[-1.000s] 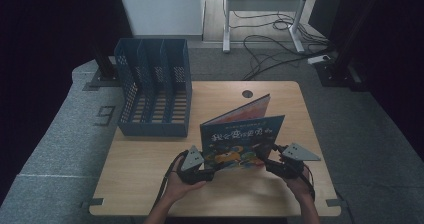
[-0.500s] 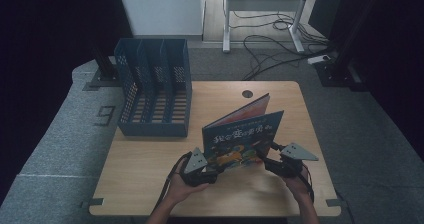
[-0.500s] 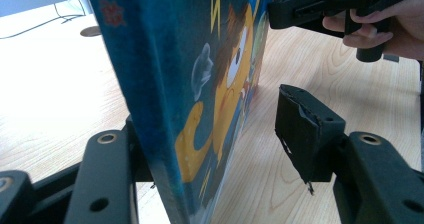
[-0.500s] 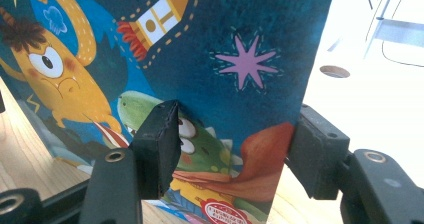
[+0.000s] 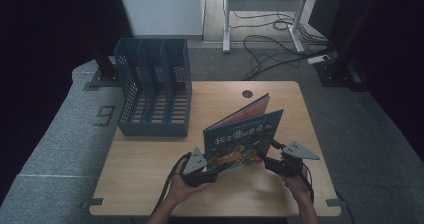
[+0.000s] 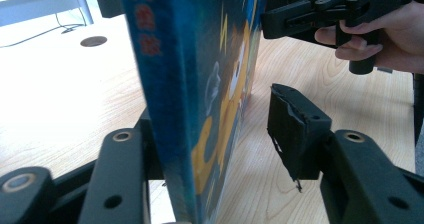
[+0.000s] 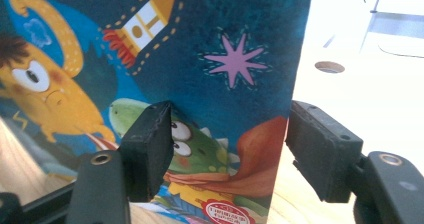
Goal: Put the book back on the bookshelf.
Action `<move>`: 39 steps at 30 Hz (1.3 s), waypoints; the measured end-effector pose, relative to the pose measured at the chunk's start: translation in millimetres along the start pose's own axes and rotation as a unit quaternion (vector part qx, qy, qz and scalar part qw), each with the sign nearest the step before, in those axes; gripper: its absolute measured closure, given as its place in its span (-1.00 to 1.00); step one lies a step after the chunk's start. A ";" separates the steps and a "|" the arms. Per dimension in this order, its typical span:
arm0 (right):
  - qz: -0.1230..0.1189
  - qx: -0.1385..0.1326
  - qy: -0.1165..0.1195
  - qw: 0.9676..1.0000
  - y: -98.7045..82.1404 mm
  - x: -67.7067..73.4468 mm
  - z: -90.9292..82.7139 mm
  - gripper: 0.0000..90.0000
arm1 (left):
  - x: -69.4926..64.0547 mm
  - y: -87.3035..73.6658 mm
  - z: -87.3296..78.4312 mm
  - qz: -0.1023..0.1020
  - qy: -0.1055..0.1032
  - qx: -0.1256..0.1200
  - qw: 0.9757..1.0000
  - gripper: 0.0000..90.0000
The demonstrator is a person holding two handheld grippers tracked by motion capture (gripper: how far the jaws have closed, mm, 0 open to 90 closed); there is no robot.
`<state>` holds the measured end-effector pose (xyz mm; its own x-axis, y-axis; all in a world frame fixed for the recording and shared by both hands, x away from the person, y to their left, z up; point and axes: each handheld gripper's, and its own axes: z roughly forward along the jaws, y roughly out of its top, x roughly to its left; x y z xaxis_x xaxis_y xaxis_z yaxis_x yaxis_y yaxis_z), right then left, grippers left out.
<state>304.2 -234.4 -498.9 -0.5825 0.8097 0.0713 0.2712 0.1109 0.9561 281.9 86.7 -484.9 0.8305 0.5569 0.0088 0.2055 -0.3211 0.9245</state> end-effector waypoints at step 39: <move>-0.028 0.015 0.043 0.999 2.6 27.1 15.4 -0.33 | 9.6 21.6 -34.7 -0.025 -0.012 -0.080 0.996 0.29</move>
<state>300.9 -203.2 -498.8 -0.6604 0.7497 0.0429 0.2584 0.1732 0.9504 276.4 111.7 -451.6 0.8337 0.5503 -0.0454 0.1628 -0.1664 0.9725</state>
